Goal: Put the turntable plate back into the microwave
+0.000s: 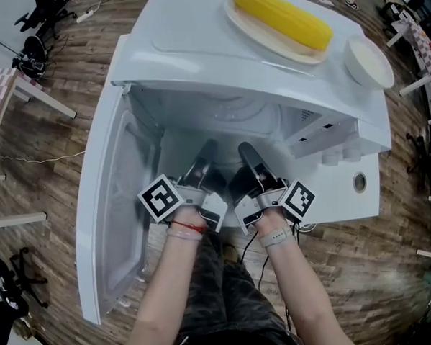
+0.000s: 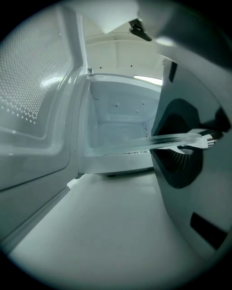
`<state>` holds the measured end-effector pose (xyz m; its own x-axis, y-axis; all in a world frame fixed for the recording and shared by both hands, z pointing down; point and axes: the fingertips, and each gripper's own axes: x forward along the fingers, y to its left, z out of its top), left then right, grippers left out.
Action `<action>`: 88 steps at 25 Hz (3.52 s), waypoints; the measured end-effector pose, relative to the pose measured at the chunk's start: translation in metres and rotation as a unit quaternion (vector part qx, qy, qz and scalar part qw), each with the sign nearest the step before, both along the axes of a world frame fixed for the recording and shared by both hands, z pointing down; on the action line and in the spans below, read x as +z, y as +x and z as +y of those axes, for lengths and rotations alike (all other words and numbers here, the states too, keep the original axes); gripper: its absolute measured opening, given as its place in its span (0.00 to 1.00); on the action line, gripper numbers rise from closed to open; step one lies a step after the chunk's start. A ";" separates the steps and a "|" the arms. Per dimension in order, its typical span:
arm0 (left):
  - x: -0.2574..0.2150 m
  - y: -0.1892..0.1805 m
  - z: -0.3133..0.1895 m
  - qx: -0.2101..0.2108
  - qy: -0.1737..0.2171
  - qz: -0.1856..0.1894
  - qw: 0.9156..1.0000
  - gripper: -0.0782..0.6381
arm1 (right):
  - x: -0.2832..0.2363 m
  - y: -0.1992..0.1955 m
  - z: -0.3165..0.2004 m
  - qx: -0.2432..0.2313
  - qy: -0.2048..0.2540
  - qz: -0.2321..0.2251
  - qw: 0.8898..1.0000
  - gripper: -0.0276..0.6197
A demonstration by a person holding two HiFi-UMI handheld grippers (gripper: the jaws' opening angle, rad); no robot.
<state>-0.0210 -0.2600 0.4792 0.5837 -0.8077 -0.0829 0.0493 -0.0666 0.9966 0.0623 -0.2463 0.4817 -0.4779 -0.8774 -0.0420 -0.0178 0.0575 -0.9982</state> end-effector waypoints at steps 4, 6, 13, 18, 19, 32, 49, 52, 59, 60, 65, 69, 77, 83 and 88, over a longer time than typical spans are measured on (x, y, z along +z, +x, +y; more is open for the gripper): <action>-0.001 0.000 0.004 0.006 -0.003 0.000 1.000 0.16 | 0.001 0.001 -0.003 0.006 -0.006 -0.004 1.000 0.12; 0.000 0.000 0.006 0.009 -0.004 0.001 1.000 0.16 | 0.002 0.002 -0.006 0.007 -0.009 -0.003 1.000 0.12; -0.001 0.003 0.015 0.018 -0.015 0.010 1.000 0.16 | 0.004 0.006 -0.011 0.010 -0.016 0.004 1.000 0.12; 0.001 0.009 0.022 0.036 -0.028 0.019 0.999 0.16 | 0.006 0.011 -0.016 0.020 -0.024 0.011 0.999 0.11; 0.001 0.011 0.023 0.041 -0.029 0.020 0.999 0.16 | 0.007 0.012 -0.017 0.023 -0.026 0.013 0.999 0.11; 0.004 0.008 0.012 0.011 -0.051 0.044 0.998 0.16 | 0.001 0.009 -0.020 -0.006 -0.029 0.051 0.998 0.11; 0.006 0.013 -0.008 0.006 -0.054 0.042 0.998 0.16 | 0.001 -0.008 0.000 -0.062 -0.021 0.070 0.995 0.13; 0.006 0.012 -0.012 0.004 -0.052 0.039 0.998 0.16 | 0.000 -0.007 -0.005 -0.063 -0.024 0.071 0.995 0.13; 0.007 0.014 -0.014 0.006 -0.053 0.036 0.998 0.16 | 0.003 -0.007 -0.009 -0.057 -0.034 0.063 0.996 0.12; 0.007 0.014 -0.014 0.006 -0.054 0.034 0.998 0.16 | 0.004 -0.007 -0.009 -0.057 -0.036 0.063 0.996 0.12; 0.009 0.014 -0.014 0.007 -0.049 0.027 0.998 0.16 | 0.007 -0.006 -0.010 -0.053 -0.041 0.057 0.996 0.12; 0.008 0.012 -0.012 -0.004 -0.051 0.028 0.998 0.16 | 0.007 -0.006 -0.011 -0.054 -0.041 0.059 0.996 0.12; 0.008 0.006 -0.009 -0.021 -0.052 0.035 0.998 0.16 | 0.007 -0.009 -0.010 -0.058 -0.045 0.048 0.996 0.12; 0.004 0.000 -0.001 -0.024 -0.047 0.039 0.998 0.16 | 0.008 -0.010 -0.010 -0.054 -0.046 0.041 0.997 0.12; 0.003 0.009 0.009 0.005 -0.042 0.021 0.999 0.16 | 0.007 -0.009 -0.010 -0.049 -0.040 0.051 0.997 0.12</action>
<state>-0.0122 -0.2505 0.4820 0.5893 -0.8070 -0.0391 0.0913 0.0184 0.9957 0.0536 -0.2560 0.4885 -0.5599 -0.8248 0.0790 -0.1167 -0.0159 -0.9930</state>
